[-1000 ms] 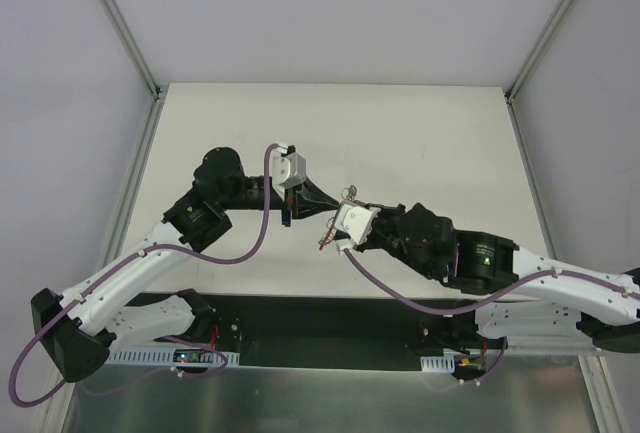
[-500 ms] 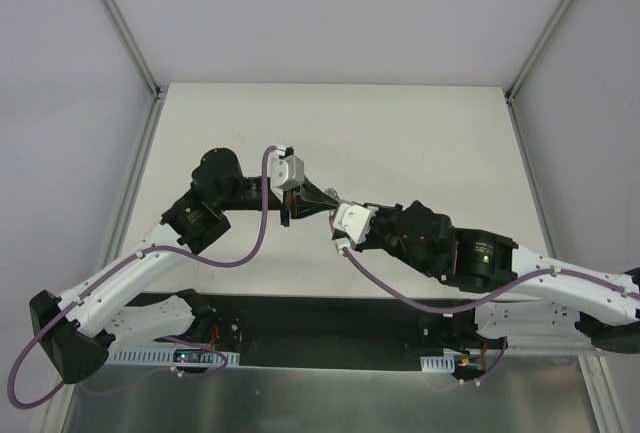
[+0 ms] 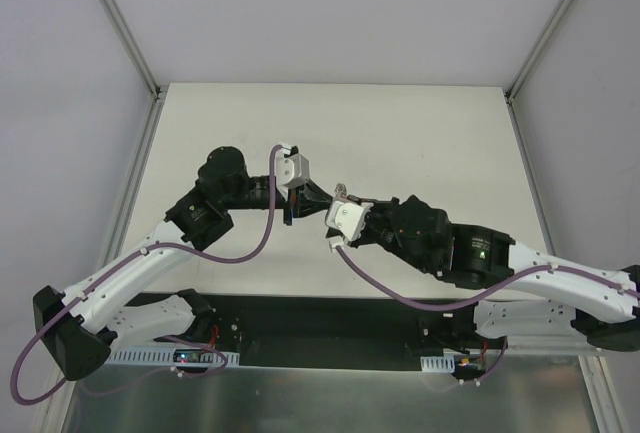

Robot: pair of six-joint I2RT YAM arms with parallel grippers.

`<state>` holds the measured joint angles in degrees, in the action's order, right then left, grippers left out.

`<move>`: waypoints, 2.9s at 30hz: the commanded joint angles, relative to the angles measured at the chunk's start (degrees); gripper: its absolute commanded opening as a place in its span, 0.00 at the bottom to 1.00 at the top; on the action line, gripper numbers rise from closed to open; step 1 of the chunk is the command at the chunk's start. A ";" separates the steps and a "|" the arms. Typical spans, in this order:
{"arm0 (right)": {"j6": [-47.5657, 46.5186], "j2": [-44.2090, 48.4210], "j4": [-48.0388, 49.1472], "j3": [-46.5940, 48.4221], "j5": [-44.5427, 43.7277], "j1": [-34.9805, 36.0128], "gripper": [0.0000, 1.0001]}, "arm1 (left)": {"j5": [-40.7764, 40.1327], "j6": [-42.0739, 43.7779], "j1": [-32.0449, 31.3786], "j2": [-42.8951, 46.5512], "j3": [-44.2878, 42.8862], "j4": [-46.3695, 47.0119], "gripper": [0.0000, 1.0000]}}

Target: Remove the keys from the keyring

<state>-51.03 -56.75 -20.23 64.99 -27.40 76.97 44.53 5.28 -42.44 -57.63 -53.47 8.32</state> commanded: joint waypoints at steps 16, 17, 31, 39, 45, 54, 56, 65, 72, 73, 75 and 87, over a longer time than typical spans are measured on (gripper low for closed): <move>0.05 -3.98 -0.43 5.58 1.03 -0.33 0.01 | 0.64 -1.67 -0.46 -0.82 -1.37 1.88 0.00; 0.14 -4.07 -0.34 5.58 0.68 -0.24 0.01 | 0.73 -1.50 -0.54 -0.82 -1.20 1.88 0.00; 6.64 -1.61 -1.66 4.27 -1.17 -5.69 0.01 | 1.43 1.40 -0.54 1.29 0.21 1.88 0.00; 8.22 -0.99 -2.09 3.30 0.50 -6.48 0.01 | 2.40 1.40 -0.46 1.29 0.12 2.14 0.00; 7.70 -0.29 -0.61 3.12 6.74 -6.39 0.01 | 1.17 1.14 -0.54 0.85 0.04 2.14 0.00; 7.61 -1.17 -1.22 4.18 9.99 -6.22 0.01 | 0.11 1.23 -0.54 0.15 -0.05 2.23 0.00; 7.87 -1.43 -1.56 4.79 10.35 -6.13 0.01 | 0.11 1.23 -0.54 -0.03 -0.32 2.23 0.00; 8.49 -3.45 -1.92 5.94 11.31 -6.13 0.01 | 0.20 0.61 -0.54 -0.65 -0.49 2.49 0.00; 9.45 -3.89 -2.89 6.64 10.61 -6.13 0.01 | -1.20 0.70 -0.54 0.14 0.21 3.28 0.00; 9.45 -3.98 -2.97 6.73 10.44 -6.22 0.01 | -1.46 0.70 -0.46 0.15 0.21 3.28 0.00; 9.54 -4.07 -3.76 7.51 9.65 -6.13 0.01 | -2.51 0.96 -0.46 0.23 0.39 3.28 0.00; 11.30 -7.23 -9.13 12.61 8.07 -5.34 0.01 | -4.28 0.79 -0.54 -0.03 0.47 3.64 0.00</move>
<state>-41.85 -63.18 -30.81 73.97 -18.81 70.78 40.77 5.80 -42.41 -58.15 -52.77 8.36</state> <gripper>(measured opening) 0.036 0.003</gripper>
